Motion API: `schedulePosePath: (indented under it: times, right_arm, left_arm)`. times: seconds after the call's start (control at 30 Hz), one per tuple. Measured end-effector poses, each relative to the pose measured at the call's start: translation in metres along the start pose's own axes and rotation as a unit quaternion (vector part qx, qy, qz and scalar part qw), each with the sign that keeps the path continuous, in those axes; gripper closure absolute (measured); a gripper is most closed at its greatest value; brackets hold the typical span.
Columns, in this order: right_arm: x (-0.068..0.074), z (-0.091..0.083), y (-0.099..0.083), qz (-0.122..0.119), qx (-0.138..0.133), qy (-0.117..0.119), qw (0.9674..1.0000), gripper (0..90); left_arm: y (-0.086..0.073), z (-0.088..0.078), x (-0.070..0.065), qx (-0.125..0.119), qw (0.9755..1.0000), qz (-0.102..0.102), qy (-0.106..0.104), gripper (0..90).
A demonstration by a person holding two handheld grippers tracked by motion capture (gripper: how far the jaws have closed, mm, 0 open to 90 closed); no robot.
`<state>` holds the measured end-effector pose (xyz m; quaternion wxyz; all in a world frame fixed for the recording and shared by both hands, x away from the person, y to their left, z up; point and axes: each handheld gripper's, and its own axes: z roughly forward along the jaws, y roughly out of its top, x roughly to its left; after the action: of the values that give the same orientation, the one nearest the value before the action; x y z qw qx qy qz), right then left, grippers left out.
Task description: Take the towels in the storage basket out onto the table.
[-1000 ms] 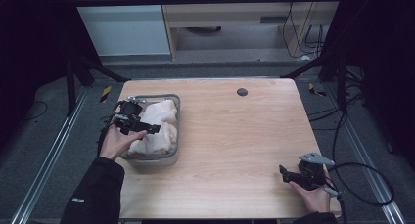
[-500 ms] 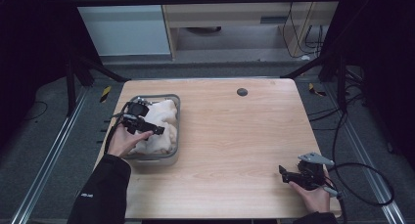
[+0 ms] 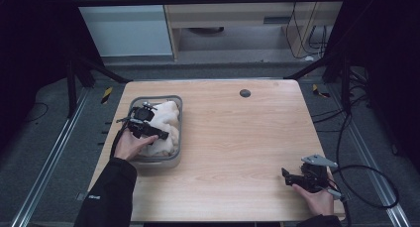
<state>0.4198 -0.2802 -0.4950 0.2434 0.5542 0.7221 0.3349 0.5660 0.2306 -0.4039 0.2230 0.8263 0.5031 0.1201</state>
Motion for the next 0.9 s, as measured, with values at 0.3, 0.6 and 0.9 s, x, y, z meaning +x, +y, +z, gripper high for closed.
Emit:
schedulePosePath:
  times: [0.3,0.6,0.9]
  right_arm:
    - [0.0003,0.0004,0.0000,-0.001,0.003,0.002,1.0000,9.4]
    - [0.0001,0.0003,0.0000,-0.001,0.003,0.002,1.0000,9.4]
    - [0.0001,0.0006,0.0001,-0.001,0.005,0.004,1.0000,9.4]
  left_arm:
    - [-0.0026,0.0069,0.0027,0.013,0.9998,-0.014,-0.005,13.4]
    - [-0.0046,0.0072,0.0004,0.019,0.9994,-0.029,-0.005,35.4]
    - [-0.0050,0.0029,-0.0010,0.014,0.9993,-0.034,0.002,50.9]
